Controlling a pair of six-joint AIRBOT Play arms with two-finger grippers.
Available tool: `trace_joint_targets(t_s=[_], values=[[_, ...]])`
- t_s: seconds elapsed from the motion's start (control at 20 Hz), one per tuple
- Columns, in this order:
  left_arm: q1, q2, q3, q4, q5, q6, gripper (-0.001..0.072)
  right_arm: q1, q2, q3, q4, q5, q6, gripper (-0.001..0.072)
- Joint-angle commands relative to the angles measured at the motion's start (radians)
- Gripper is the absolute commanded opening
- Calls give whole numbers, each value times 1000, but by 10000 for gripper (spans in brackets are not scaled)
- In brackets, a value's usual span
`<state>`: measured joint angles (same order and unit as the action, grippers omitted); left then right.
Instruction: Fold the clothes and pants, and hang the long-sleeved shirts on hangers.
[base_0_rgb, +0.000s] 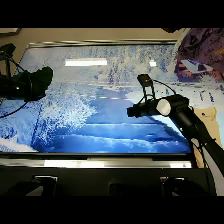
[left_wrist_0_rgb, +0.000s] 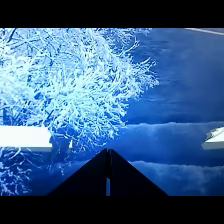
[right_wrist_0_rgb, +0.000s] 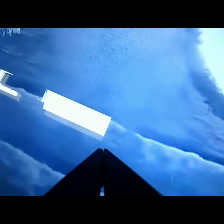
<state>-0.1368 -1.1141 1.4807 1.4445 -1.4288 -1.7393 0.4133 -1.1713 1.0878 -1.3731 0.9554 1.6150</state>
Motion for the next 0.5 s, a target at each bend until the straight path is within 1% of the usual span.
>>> trace_joint_targets(t_s=[0.0, 0.05, 0.1, 0.15, 0.25, 0.3, 0.45], values=[[-1, -1, 0, 1, 2, 2, 33, 1, 0, 1, 0, 0, 0, 33], [0, -3, 0, 6, 7, -9, 193, 1, 0, 1, 0, 0, 0, 33], [0, -5, -2, 29, 3, -52, 624, 1, 0, 0, 0, 0, 0, 33], [0, -9, -3, 72, -6, -119, 720, 1, 0, 0, 0, 0, 0, 33], [37, -36, -3, 261, 66, -227, 720, 1, 0, 1, 0, 0, 0, 33], [90, -63, -3, 288, 134, -248, 720, 1, 0, 1, 0, 0, 0, 33], [299, -223, -2, 281, 354, -246, 720, 1, 0, 0, 0, -2, 0, 33]])
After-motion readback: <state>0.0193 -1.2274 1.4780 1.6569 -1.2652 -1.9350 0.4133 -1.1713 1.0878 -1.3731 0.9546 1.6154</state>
